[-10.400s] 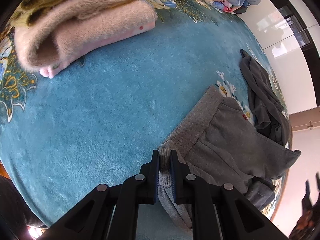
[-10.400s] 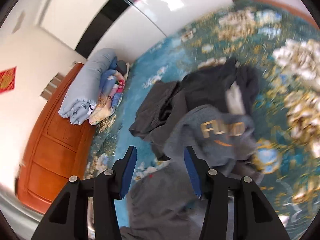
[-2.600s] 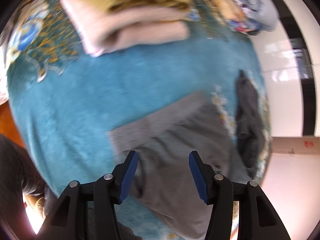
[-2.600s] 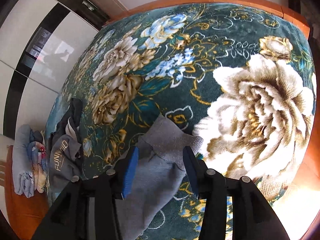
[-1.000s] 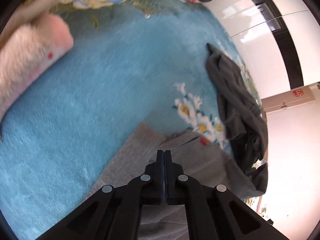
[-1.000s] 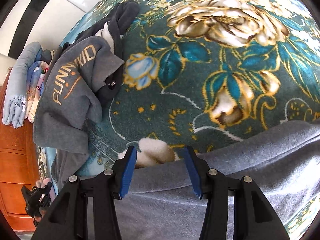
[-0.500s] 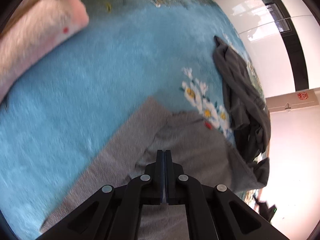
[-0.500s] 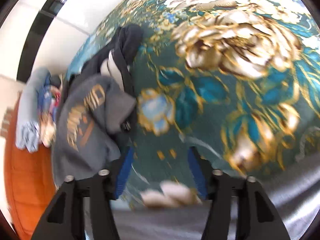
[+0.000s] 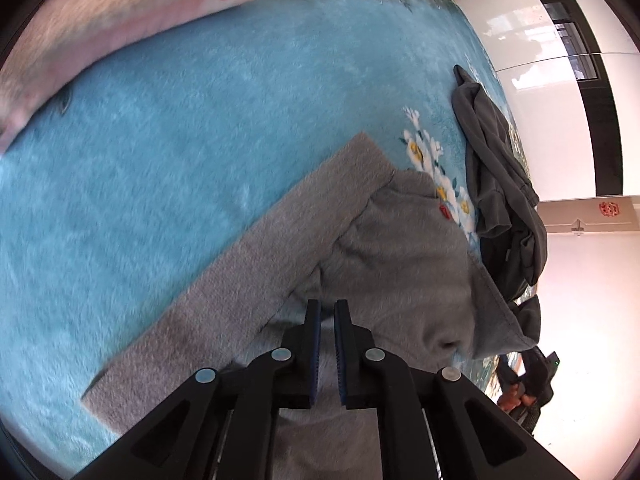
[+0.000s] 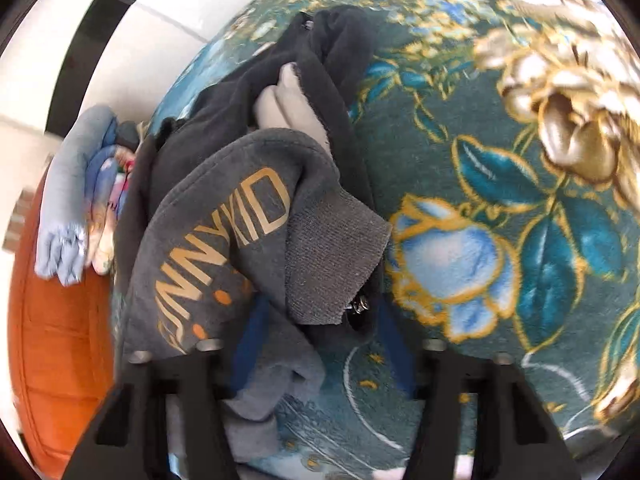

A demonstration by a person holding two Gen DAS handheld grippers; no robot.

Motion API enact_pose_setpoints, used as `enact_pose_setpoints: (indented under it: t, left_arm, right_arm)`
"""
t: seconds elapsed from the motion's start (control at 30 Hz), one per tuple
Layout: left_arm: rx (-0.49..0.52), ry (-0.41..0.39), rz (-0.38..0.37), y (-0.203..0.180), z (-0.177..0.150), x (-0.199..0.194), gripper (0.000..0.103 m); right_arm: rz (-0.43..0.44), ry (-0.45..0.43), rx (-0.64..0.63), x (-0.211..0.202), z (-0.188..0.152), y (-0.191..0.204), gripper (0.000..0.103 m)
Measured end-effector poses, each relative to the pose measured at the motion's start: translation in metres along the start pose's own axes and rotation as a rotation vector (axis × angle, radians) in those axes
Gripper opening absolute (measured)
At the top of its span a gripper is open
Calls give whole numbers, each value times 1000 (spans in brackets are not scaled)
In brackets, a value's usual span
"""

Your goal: Fold clothes

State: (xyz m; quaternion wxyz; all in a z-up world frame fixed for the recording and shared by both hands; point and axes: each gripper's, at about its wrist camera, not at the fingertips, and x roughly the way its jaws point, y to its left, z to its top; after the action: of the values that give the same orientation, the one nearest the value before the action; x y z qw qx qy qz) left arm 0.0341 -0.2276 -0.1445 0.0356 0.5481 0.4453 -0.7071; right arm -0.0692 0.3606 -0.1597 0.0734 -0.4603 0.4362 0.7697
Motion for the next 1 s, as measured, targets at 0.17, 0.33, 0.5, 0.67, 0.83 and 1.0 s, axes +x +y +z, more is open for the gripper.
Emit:
enact_pose_setpoints:
  t: [0.17,0.33,0.5,0.67,0.83,1.0]
  left_arm:
    - [5,-13,-9,0,-1,-10,8]
    - [12,-24,-18,1,-3,-18,8]
    - [19,-33,-20,-1,-2,-21,9]
    - [14,-35,-6,-1,-1,-19,9]
    - [2,-62,9,4,2,-28,10]
    - [-26,-77,26,14,2,-32,18]
  right_arm:
    - [61,-65,28,-29,5,1,4]
    - [115,-197,-20,-101,16,0,4]
    - [57,-367,-40,-181,44,-12,3]
    - [-86,-425,-20,-220,65,-38,3]
    - [-254,-434,5,-215,77,-70,3]
    - [-422,-377,85,-190,74,-122,3]
